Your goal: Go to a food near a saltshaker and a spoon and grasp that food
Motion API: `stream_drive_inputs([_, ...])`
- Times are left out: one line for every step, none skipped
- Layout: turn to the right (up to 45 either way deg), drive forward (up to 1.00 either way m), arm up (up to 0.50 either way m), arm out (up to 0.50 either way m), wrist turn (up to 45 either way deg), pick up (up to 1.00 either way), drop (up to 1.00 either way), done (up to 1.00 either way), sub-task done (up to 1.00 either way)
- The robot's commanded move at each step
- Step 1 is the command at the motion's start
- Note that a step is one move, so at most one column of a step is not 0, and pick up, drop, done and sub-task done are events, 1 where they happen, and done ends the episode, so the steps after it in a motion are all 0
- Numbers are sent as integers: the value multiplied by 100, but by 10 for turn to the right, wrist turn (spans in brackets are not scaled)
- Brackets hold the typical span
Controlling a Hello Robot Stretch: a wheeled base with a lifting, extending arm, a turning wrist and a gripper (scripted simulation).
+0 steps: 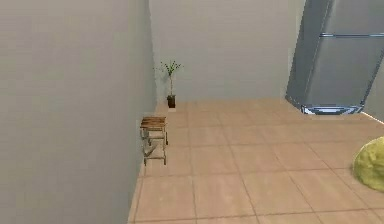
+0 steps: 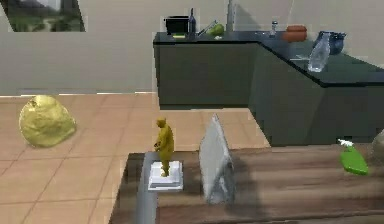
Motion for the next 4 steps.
stream_drive_inputs([0,30,0,0,0,0,0,0,0])
stream_drive_inputs([450,0,0,0,0,0,0,0,0])
stream_drive_inputs([150,0,0,0,0,0,0,0,0])
stream_drive_inputs([0,100,0,0,0,0,0,0,0])
